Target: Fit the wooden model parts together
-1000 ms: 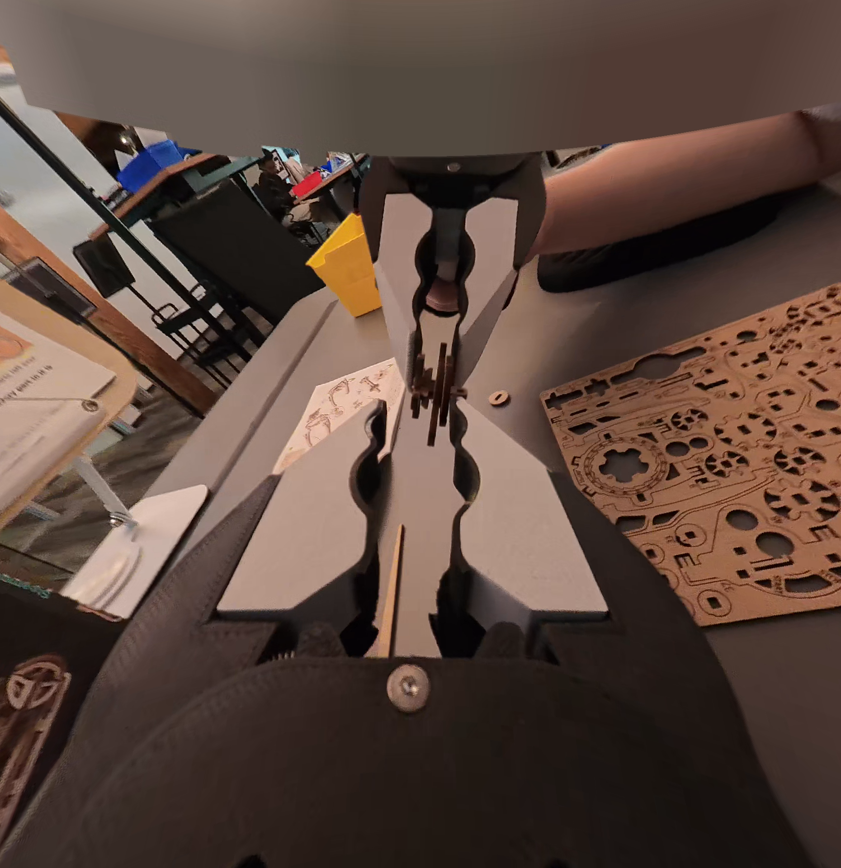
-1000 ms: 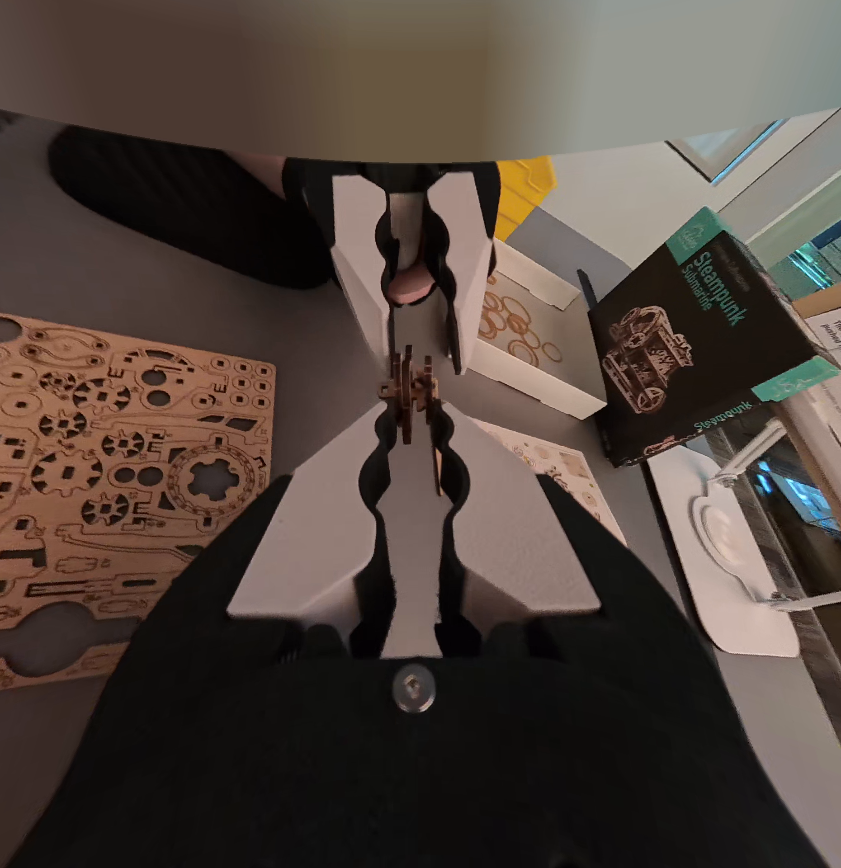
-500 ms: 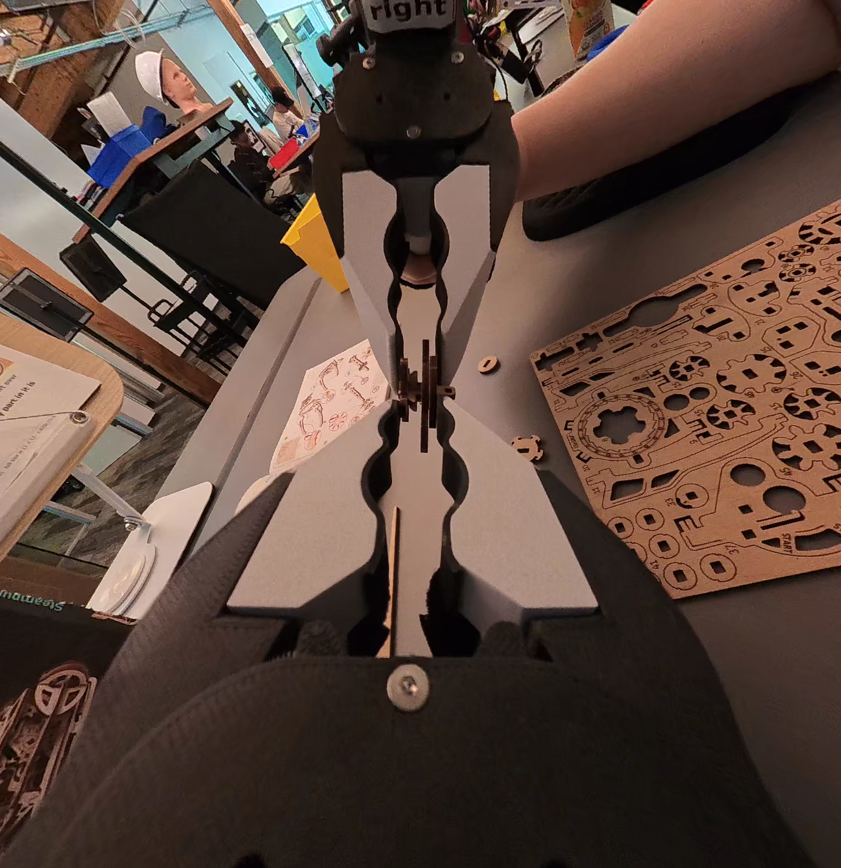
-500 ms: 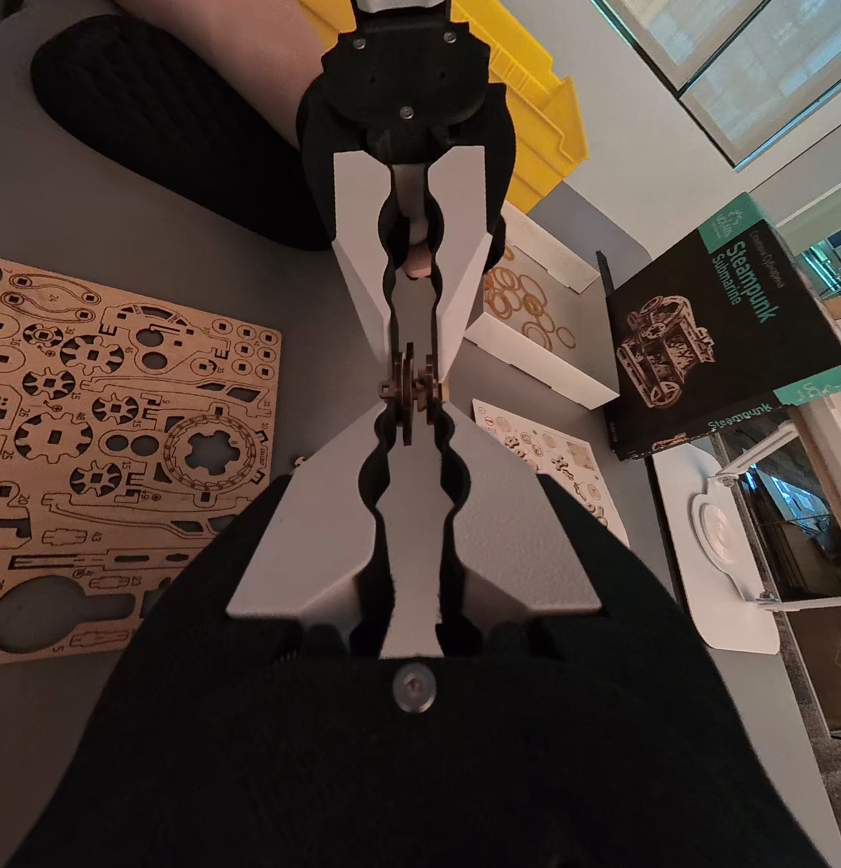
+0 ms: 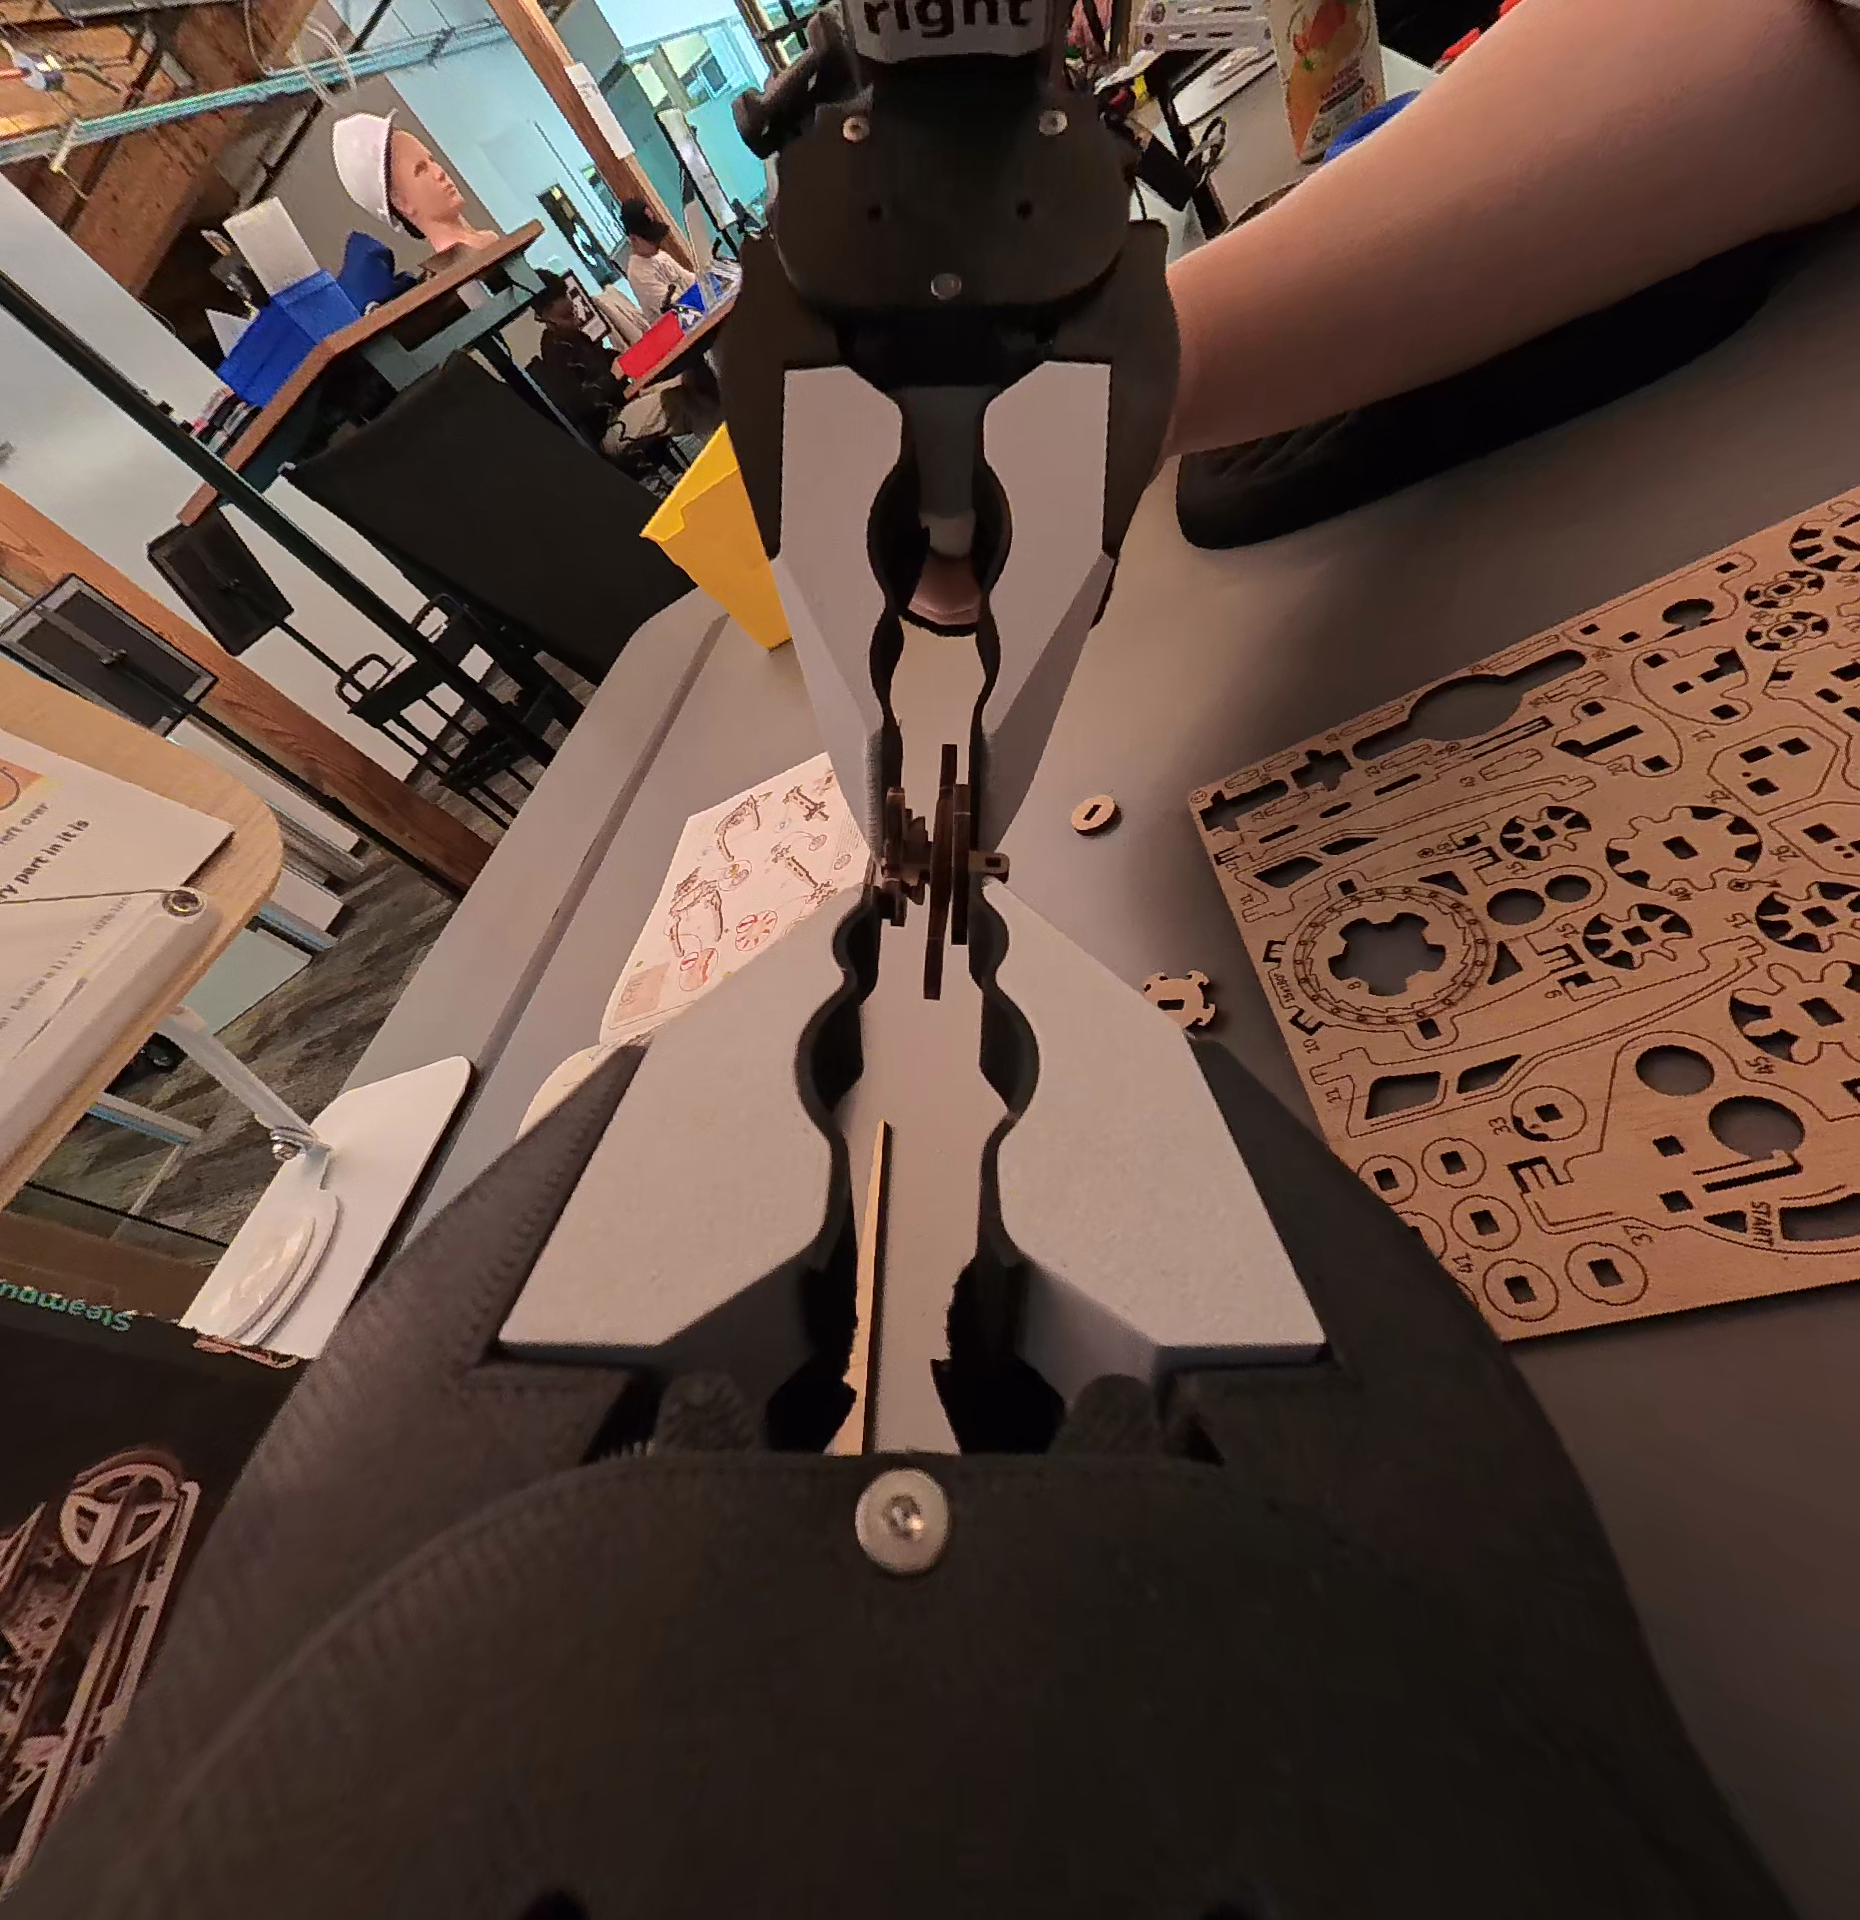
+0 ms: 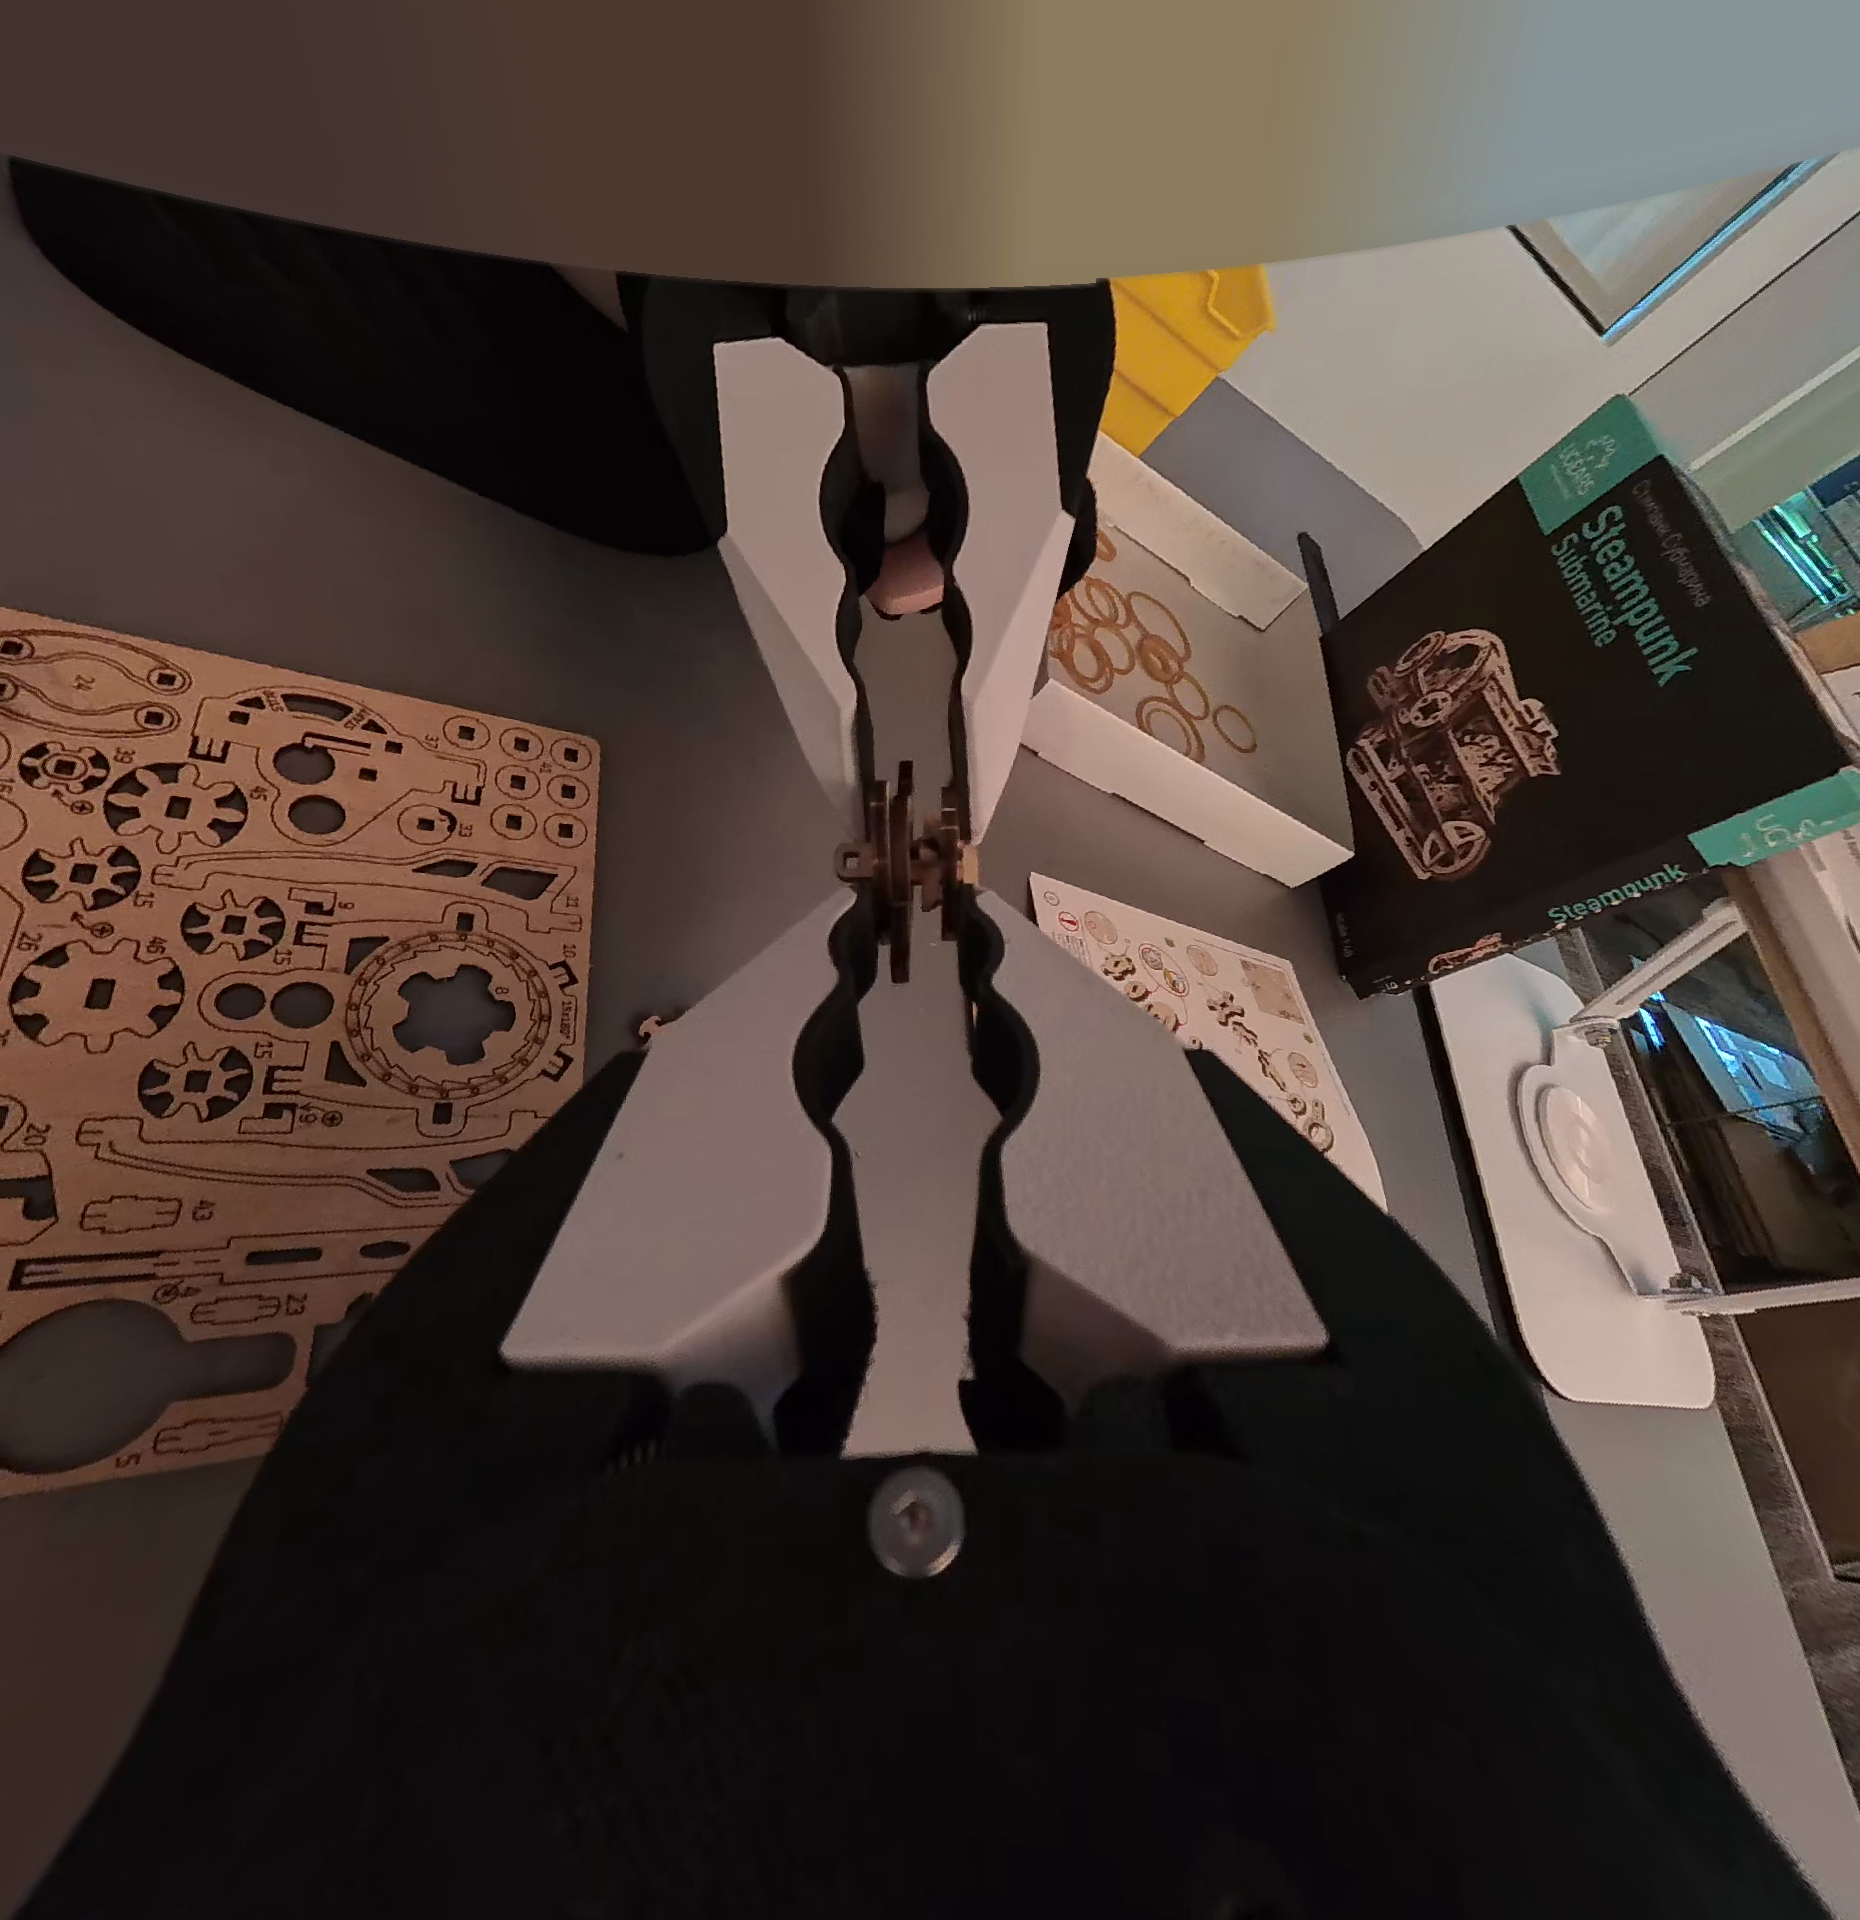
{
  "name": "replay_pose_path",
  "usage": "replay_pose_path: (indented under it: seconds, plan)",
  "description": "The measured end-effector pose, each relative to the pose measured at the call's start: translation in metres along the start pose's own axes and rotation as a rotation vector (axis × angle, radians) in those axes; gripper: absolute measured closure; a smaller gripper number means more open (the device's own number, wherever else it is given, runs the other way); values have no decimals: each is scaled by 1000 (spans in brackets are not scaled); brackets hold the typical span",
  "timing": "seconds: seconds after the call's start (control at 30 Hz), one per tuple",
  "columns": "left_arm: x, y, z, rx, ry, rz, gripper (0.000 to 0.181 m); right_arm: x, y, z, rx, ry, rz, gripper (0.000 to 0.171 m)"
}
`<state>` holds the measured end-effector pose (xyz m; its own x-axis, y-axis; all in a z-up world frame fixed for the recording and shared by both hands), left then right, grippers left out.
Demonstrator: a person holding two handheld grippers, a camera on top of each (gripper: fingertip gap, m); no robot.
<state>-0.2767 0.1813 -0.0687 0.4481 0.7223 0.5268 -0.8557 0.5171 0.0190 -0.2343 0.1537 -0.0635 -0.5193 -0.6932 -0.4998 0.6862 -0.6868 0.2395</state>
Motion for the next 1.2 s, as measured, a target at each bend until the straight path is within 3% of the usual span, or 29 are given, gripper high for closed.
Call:
replay_pose_path:
  seconds: [0.47,0.77,0.93,1.2]
  plan:
    - [-2,-2,-4,43,98,-41,168,2,0,-5,4,-133,44,157]
    - [-2,-5,-23,93,612,-123,167,3,-5,-29,3,-773,168,157]
    - [-1,-6,-29,115,764,-127,165,4,-6,-36,-16,-1070,213,158]
    - [0,-5,-31,91,1089,-178,166,6,-7,-37,-62,-1245,270,158]
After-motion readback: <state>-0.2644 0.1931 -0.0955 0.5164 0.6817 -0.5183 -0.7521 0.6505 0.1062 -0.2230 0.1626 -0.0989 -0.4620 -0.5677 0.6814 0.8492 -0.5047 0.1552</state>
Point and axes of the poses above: each gripper's, where its closed fingertips meet, y back along the fingers, z out of its top, x = y × z across the jaws, the point moved 3 cm from there along y, back along the fingers, and after that the axes turned 14 degrees about -x, right-handed, at the moved point
